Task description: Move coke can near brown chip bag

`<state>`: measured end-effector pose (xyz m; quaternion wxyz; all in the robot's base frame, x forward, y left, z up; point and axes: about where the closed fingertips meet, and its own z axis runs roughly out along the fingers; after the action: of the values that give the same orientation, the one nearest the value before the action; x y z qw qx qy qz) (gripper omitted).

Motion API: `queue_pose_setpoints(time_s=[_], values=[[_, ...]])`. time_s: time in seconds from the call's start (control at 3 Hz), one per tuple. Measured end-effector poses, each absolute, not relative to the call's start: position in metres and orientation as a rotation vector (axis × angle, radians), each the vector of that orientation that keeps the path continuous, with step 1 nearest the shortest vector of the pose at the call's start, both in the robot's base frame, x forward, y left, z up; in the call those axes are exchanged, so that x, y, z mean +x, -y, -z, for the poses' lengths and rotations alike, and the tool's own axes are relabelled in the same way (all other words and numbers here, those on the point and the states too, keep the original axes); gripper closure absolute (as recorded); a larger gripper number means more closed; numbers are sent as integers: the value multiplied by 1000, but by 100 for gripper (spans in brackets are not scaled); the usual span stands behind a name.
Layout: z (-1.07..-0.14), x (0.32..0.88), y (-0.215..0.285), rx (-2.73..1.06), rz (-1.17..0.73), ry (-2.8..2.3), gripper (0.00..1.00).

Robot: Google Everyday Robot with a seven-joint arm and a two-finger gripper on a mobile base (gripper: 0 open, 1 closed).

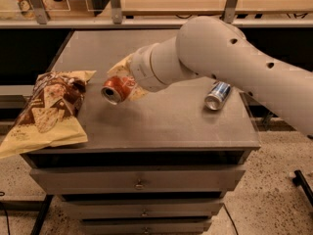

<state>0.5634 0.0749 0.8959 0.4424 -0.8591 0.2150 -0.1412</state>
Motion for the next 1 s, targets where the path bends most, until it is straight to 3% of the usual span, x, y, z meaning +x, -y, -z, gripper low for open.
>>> queue_pose_setpoints(time_s=[0.67, 1.0], values=[[-900, 559, -80, -2135, 369, -428, 100], [-901, 555, -78, -2128, 358, -320, 82]])
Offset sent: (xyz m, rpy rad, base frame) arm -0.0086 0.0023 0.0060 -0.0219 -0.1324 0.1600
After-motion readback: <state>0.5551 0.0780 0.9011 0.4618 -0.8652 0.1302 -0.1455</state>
